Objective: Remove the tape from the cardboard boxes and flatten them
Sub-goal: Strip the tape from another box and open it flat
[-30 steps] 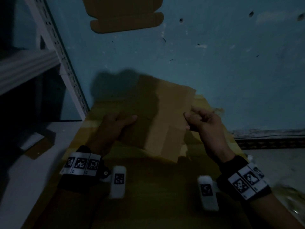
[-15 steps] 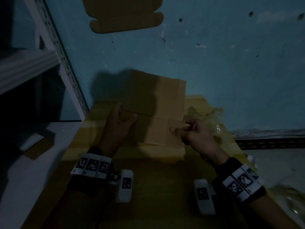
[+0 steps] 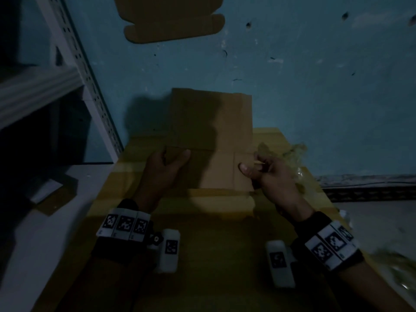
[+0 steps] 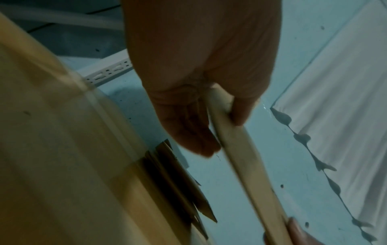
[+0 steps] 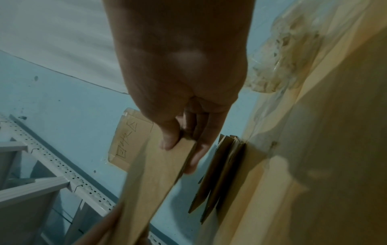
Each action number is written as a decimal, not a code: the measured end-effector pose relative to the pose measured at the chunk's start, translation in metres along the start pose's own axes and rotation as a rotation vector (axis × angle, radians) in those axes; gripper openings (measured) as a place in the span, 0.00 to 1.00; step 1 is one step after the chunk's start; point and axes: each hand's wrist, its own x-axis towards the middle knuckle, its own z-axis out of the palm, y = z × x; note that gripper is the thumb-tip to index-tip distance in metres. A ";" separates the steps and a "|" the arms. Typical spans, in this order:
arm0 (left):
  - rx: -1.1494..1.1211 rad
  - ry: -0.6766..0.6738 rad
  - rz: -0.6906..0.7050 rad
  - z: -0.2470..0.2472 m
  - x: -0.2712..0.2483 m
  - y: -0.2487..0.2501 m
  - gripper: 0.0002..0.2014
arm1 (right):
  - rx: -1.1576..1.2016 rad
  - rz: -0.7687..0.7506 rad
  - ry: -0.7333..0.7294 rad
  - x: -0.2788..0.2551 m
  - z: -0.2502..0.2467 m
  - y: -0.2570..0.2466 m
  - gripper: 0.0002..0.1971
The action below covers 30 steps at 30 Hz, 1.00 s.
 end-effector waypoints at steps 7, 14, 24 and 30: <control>0.073 -0.141 -0.048 -0.002 -0.005 0.006 0.08 | 0.058 -0.007 0.045 -0.002 -0.003 -0.006 0.12; -0.040 -0.136 -0.053 -0.005 -0.002 0.002 0.09 | 0.095 0.034 0.067 -0.004 0.000 -0.011 0.11; -0.156 -0.099 -0.071 -0.007 0.002 0.000 0.10 | 0.029 0.109 0.114 0.000 -0.007 -0.009 0.14; -0.181 -0.112 -0.070 -0.004 0.002 0.000 0.10 | 0.046 0.123 0.135 0.000 -0.007 -0.011 0.14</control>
